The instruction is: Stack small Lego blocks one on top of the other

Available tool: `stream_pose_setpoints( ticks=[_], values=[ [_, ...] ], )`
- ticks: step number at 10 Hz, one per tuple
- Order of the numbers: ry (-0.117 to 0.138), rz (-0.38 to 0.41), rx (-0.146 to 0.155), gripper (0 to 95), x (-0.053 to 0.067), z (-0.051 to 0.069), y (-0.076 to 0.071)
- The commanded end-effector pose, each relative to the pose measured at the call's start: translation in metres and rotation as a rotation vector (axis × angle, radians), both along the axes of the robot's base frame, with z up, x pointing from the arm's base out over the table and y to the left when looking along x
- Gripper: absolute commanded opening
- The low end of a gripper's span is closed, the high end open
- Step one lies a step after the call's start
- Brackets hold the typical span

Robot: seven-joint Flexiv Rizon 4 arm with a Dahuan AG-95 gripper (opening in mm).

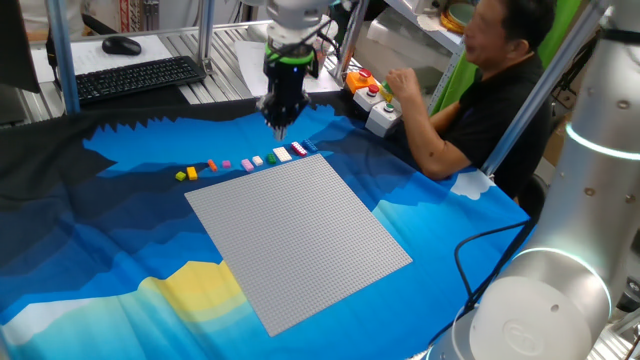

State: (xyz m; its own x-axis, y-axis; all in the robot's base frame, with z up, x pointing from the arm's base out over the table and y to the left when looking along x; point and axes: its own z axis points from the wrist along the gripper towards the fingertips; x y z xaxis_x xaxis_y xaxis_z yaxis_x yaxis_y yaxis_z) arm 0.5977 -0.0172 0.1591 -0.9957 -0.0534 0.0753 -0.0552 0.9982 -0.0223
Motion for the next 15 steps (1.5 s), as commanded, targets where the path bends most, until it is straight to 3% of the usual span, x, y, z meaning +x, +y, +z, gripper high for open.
stream_pose_setpoints(
  ticks=[1,3,4,5,6,7,10,15],
  values=[
    [-0.054,0.007,0.004,0.0,0.018,-0.007,-0.017],
    [-0.102,-0.005,0.012,0.0,0.024,-0.015,-0.029],
    [-0.107,0.008,0.017,0.0,0.027,-0.019,-0.033],
    [-0.079,0.019,0.037,0.0,0.032,-0.021,-0.039],
    [-0.071,0.006,0.023,0.0,0.034,-0.022,-0.042],
    [-0.074,-0.010,0.002,0.0,0.033,-0.027,-0.042],
    [-0.059,-0.009,0.035,0.0,0.033,-0.032,-0.034],
    [-0.042,-0.025,0.043,0.0,0.033,-0.031,-0.028]
  ],
)
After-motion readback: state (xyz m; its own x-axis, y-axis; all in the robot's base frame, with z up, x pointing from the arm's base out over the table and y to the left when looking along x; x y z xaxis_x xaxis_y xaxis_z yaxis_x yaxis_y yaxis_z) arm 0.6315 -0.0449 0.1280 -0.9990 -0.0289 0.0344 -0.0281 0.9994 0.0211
